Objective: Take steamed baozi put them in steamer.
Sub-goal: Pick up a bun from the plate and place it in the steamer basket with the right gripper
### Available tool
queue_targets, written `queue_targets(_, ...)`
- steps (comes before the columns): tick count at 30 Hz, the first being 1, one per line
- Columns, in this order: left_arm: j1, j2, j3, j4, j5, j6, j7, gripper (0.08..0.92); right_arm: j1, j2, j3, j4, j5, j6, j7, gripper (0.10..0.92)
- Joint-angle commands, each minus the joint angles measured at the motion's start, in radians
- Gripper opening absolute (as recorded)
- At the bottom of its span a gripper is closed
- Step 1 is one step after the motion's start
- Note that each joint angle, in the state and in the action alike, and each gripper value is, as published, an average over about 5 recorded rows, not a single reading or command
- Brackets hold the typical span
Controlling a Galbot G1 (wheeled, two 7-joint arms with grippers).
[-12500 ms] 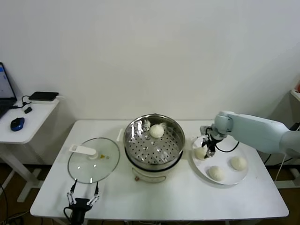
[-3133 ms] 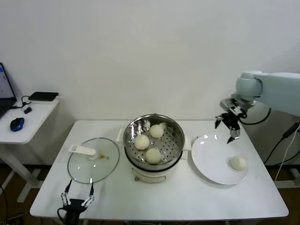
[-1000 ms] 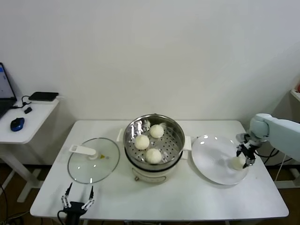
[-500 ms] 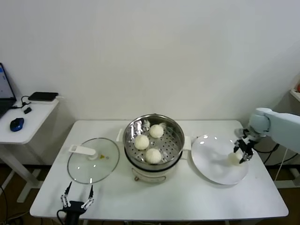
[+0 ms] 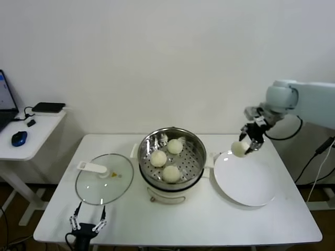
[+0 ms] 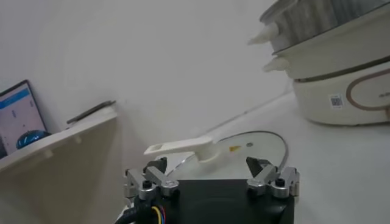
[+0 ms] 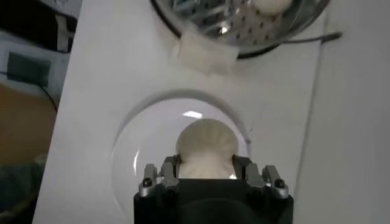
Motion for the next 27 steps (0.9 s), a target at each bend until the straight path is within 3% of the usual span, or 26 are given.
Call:
queue_targets(1,0.003,-0.023,0.003,0.001,0.000,0.002,0.001,0.823,0.242,0.143,-0.032,0.117,0.279,-0.113,-0.001,0.594)
queue_targets(10,-0.003,-0.025,0.003,-0.009,-0.007,0.012,0.008,0.823,0.050,0.215,0.129,0.145,0.284,-0.210,0.113,0.594)
queue_targets(27,-0.016,-0.031,-0.001,-0.005,-0.014,0.016,0.011,0.823,-0.303,0.233,0.221,0.053,0.068,-0.253,0.219,0.616)
